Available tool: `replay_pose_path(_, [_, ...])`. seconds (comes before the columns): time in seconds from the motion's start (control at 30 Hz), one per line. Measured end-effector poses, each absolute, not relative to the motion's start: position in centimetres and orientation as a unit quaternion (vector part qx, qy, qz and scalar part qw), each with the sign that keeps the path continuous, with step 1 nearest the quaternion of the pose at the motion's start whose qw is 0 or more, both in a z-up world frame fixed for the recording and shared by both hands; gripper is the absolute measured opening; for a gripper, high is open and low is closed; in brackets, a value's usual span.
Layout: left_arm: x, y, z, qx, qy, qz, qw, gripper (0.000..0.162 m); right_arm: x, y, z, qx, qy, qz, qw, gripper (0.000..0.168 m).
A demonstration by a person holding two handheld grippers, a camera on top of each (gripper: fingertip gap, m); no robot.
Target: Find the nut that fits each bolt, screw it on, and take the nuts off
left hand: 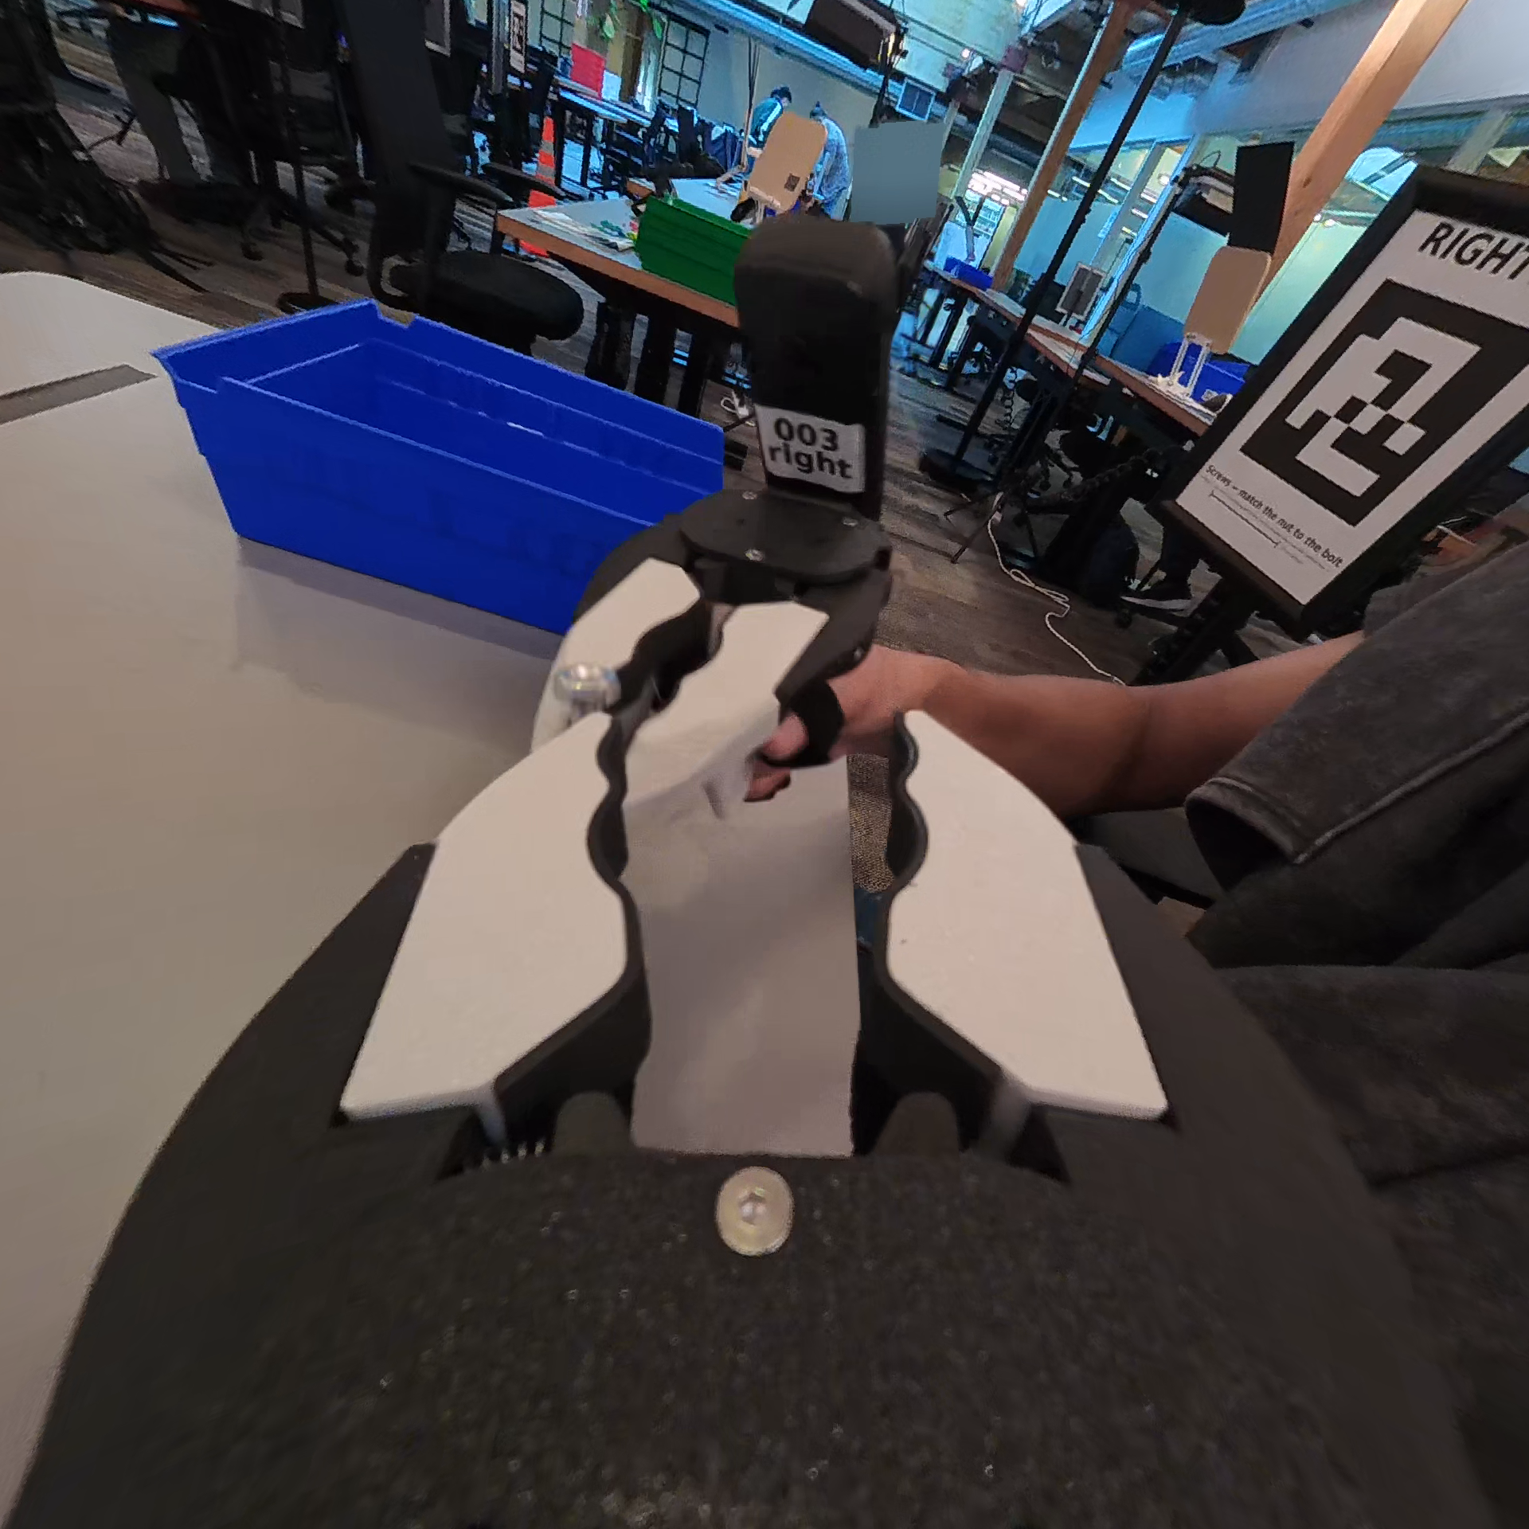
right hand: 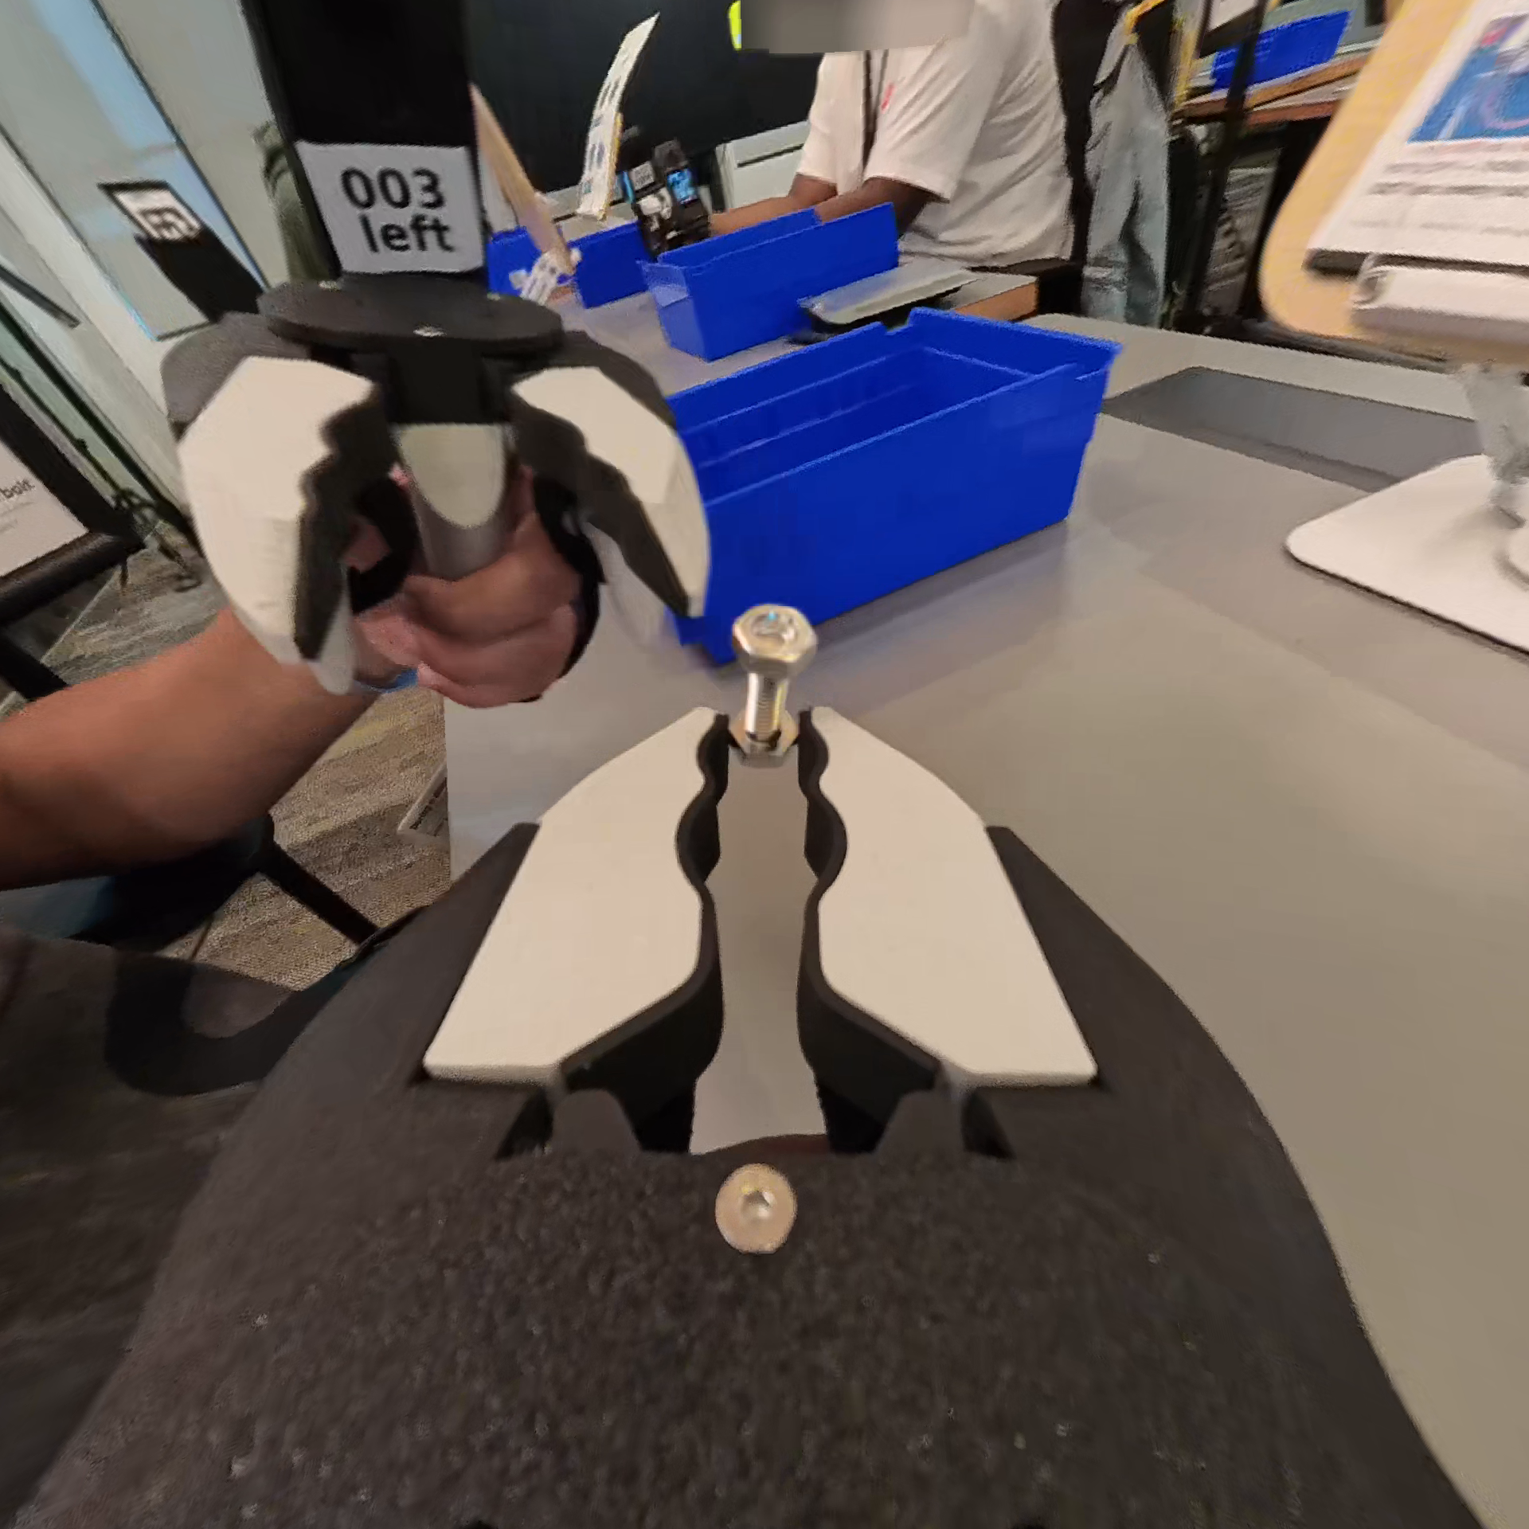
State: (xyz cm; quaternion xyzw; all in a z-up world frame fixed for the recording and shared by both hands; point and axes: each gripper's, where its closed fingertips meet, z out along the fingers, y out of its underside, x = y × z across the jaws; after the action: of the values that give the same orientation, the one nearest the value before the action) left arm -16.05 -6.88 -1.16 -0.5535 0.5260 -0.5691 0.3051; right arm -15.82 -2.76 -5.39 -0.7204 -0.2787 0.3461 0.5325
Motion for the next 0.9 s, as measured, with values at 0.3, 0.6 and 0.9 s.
replay_pose_path(0.3, [-15.7,-6.9,-1.8,-0.559,0.531,-0.562,0.3,0.064,-19.0,-4.2,-5.7,-0.714,-0.329,0.341,0.515,0.016])
replay_pose_path(0.6, [-16.0,-6.1,-1.5,-0.565,0.52,-0.561,0.311,0.063,-17.7,-3.9,-5.3,-0.717,-0.326,0.327,0.523,0.016])
replay_pose_path(0.9, [-16.3,-6.2,-1.4,-0.565,0.522,-0.556,0.315,0.063,-14.7,-2.2,-5.7,-0.735,-0.288,0.315,0.527,0.016])
